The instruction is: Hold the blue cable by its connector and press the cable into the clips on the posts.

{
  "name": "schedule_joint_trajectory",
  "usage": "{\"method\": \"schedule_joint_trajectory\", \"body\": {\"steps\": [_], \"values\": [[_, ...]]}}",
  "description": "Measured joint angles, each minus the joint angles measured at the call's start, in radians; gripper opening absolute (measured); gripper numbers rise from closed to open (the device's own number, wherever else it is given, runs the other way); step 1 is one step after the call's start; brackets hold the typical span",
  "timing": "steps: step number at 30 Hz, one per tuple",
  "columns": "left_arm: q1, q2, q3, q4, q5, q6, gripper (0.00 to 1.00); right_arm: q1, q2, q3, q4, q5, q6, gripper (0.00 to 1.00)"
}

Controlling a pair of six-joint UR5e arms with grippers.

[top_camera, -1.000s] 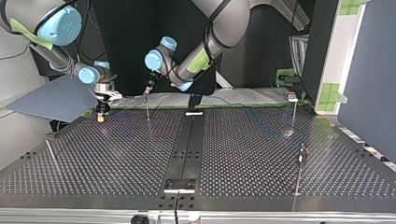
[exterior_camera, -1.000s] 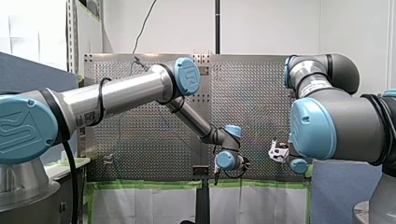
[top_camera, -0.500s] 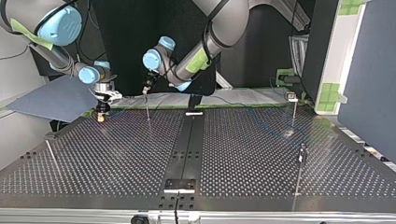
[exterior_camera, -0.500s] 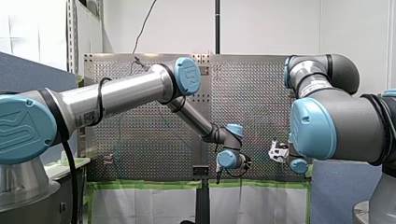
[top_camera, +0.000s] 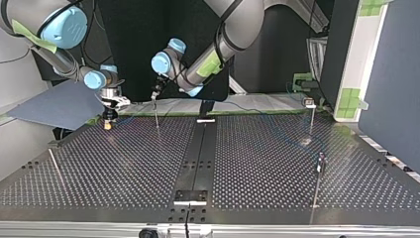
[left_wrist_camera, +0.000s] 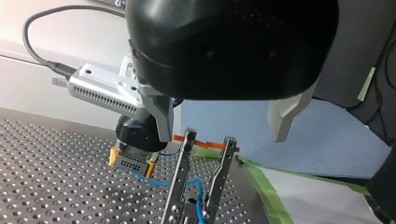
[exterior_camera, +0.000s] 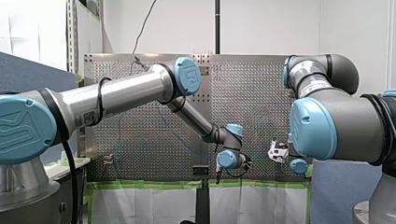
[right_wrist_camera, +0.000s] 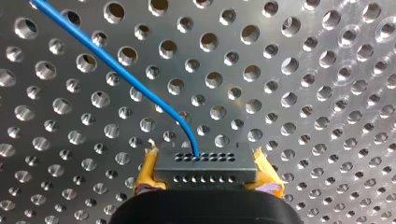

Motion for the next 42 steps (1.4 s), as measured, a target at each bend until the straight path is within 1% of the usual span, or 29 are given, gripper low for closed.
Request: {"method": "schedule_joint_trajectory", "body": {"steps": [5,8,10,16,19,21,24,27,31,33,36,39,42], "values": [[-0.006,0.028,-0.032,0.011,-0.012,0.032,1.00,0.001,0.000,0.000,0.000,0.000,0.000,0.00],[-0.001,0.053,-0.058,0.034,-0.026,0.035,1.00,0.001,0.000,0.000,0.000,0.000,0.001,0.00],[0.003,0.070,-0.074,0.049,-0.037,0.025,1.00,0.001,0.000,0.000,0.000,0.000,0.001,0.00],[0.018,0.124,-0.130,0.104,-0.083,-0.024,1.00,0.001,0.000,0.000,0.001,0.000,0.000,0.00],[0.033,0.149,-0.154,0.129,-0.104,-0.048,1.00,0.002,0.000,0.000,0.001,0.002,-0.001,0.00],[0.049,0.167,-0.171,0.146,-0.105,-0.066,1.00,0.002,0.000,0.000,0.002,0.004,-0.001,0.00],[0.070,0.194,-0.199,0.173,-0.089,-0.093,1.00,0.003,0.000,0.000,0.006,0.005,-0.001,0.00],[0.074,0.222,-0.227,0.202,-0.079,-0.121,1.00,0.004,0.000,0.000,0.011,0.006,-0.001,0.00],[0.073,0.257,-0.262,0.230,-0.091,-0.153,1.00,0.007,0.000,0.000,0.018,0.006,-0.001,0.00],[0.072,0.275,-0.280,0.233,-0.097,-0.157,1.00,0.008,0.000,0.000,0.021,0.006,-0.002,0.00],[0.070,0.301,-0.306,0.233,-0.103,-0.146,1.00,0.010,0.000,0.000,0.022,0.006,-0.002,0.00],[0.068,0.328,-0.333,0.236,-0.102,-0.139,1.00,0.012,0.000,0.001,0.023,0.006,-0.002,0.00],[0.067,0.353,-0.358,0.236,-0.102,-0.142,1.00,0.014,0.000,0.000,0.023,0.006,-0.002,0.00]]}}
